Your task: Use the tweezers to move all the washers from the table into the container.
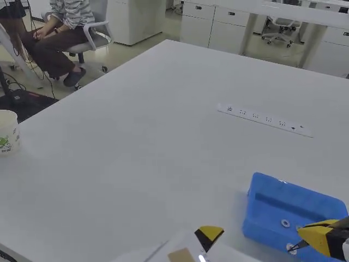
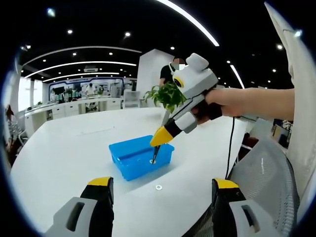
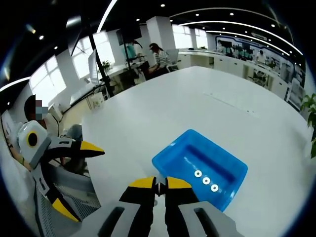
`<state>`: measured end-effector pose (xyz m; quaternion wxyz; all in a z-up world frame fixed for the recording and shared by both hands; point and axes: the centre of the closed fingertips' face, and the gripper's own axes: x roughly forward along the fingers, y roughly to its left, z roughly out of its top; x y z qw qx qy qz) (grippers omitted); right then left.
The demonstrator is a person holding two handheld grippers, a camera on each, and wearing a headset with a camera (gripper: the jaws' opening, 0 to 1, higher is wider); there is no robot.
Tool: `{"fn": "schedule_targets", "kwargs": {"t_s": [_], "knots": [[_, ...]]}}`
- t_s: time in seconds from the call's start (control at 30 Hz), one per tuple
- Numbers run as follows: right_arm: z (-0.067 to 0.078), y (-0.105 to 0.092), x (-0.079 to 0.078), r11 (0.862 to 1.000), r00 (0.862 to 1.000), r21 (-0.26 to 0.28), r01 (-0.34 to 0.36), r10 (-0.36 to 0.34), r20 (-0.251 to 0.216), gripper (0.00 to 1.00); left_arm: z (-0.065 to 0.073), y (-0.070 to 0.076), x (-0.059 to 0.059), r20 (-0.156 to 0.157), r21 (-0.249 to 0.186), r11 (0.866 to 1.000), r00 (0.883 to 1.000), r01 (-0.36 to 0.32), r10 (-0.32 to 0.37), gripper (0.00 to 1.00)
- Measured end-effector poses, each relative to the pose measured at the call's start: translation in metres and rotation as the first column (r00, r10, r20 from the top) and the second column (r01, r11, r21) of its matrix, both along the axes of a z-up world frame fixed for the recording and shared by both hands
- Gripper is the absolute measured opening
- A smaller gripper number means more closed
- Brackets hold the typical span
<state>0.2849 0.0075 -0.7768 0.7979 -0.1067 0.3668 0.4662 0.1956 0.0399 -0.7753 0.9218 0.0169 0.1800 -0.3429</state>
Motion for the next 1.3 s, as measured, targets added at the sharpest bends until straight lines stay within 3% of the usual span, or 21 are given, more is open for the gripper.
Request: {"fn": "schedule_targets", "kwargs": {"t_s": [0.3, 0.53, 0.6, 0.67, 0.77, 1.3], "knots": [[0.011, 0.005, 0.015, 1.000, 1.000, 0.016, 0.005, -0.005, 0.029, 0.03, 0.000, 0.000, 0.001, 0.001, 0.002, 1.000, 1.000, -0.001, 0.001, 0.83], [0.010, 0.008, 0.029, 1.000, 0.999, 0.010, -0.001, 0.001, 0.041, 0.03, -0.001, 0.000, 0.001, -0.001, 0.003, 1.000, 1.000, -0.002, 0.002, 0.83], [0.009, 0.008, 0.033, 1.000, 0.999, 0.003, -0.005, 0.005, 0.044, 0.03, 0.000, -0.001, 0.001, -0.002, -0.002, 1.000, 1.000, 0.001, -0.001, 0.83], [0.008, 0.009, 0.037, 1.000, 0.999, -0.002, -0.007, 0.008, 0.041, 0.03, 0.006, -0.004, 0.000, 0.015, -0.041, 0.999, 1.000, 0.008, -0.007, 0.84], [0.003, 0.009, 0.044, 1.000, 0.999, -0.014, -0.010, 0.011, 0.039, 0.03, 0.003, -0.002, 0.001, 0.001, -0.032, 0.999, 1.000, 0.001, -0.001, 0.84], [-0.020, 0.020, 0.066, 0.999, 1.000, -0.034, -0.029, 0.029, -0.008, 0.03, 0.004, -0.001, 0.001, 0.008, -0.030, 1.000, 1.000, -0.001, 0.001, 0.84]]}}
